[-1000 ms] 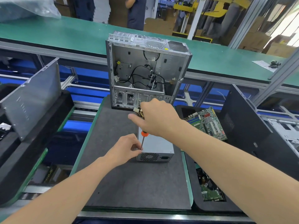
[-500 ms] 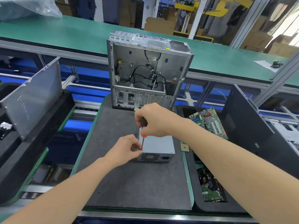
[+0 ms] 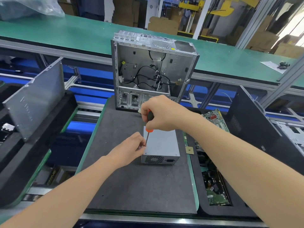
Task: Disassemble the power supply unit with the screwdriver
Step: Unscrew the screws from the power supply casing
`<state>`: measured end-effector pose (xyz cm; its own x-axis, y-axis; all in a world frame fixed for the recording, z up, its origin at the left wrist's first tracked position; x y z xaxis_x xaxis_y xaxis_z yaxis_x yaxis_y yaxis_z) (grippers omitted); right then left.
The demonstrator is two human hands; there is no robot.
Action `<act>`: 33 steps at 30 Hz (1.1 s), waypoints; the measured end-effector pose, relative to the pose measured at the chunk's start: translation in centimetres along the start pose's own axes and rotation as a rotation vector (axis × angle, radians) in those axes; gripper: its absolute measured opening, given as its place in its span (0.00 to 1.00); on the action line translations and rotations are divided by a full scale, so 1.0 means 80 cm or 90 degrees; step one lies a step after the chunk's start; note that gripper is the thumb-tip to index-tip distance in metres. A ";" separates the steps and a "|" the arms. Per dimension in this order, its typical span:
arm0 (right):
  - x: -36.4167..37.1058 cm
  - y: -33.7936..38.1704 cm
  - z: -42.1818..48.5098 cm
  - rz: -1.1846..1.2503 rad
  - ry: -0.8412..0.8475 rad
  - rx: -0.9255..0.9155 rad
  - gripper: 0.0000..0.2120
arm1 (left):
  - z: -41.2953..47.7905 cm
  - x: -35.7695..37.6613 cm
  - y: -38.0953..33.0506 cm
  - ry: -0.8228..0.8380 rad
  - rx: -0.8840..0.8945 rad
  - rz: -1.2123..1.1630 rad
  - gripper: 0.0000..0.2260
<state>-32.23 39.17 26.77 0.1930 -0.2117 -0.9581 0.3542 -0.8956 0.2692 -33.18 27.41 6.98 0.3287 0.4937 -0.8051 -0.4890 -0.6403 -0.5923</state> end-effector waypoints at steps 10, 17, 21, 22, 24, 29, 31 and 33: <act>0.028 0.000 0.010 0.071 -0.036 0.049 0.06 | -0.046 -0.023 0.126 -0.022 -0.204 0.082 0.07; 0.040 -0.002 0.015 0.082 -0.038 0.082 0.06 | -0.057 0.009 0.136 -0.015 -0.249 0.019 0.06; 0.042 -0.004 0.014 0.076 -0.053 0.098 0.06 | -0.042 0.022 0.125 -0.031 -0.269 -0.013 0.04; 0.042 -0.004 0.012 0.073 -0.057 0.101 0.06 | -0.040 0.025 0.125 -0.035 -0.280 -0.009 0.04; 0.043 -0.005 0.008 0.069 -0.062 0.108 0.06 | -0.036 0.029 0.127 -0.044 -0.295 0.003 0.05; 0.042 -0.010 -0.004 0.065 -0.095 0.121 0.07 | -0.033 0.033 0.136 -0.063 -0.288 -0.013 0.06; 0.040 -0.011 -0.009 0.065 -0.108 0.129 0.07 | -0.028 0.028 0.139 -0.042 -0.270 -0.028 0.08; 0.035 -0.013 -0.015 0.069 -0.119 0.139 0.06 | -0.022 0.013 0.140 -0.056 -0.260 -0.066 0.12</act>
<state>-30.99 40.00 23.96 0.0391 -0.3604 -0.9320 0.1315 -0.9227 0.3623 -36.91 19.71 -0.55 0.2800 0.6043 -0.7459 -0.0911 -0.7567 -0.6473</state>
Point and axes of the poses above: each hand's wrist, its own z-axis towards the middle knuckle, its own x-axis out of the palm, y = z × x, the point moved 4 cm from there along z, towards the middle knuckle, and after that the axes turned 1 degree about z, right-handed, at the moved point
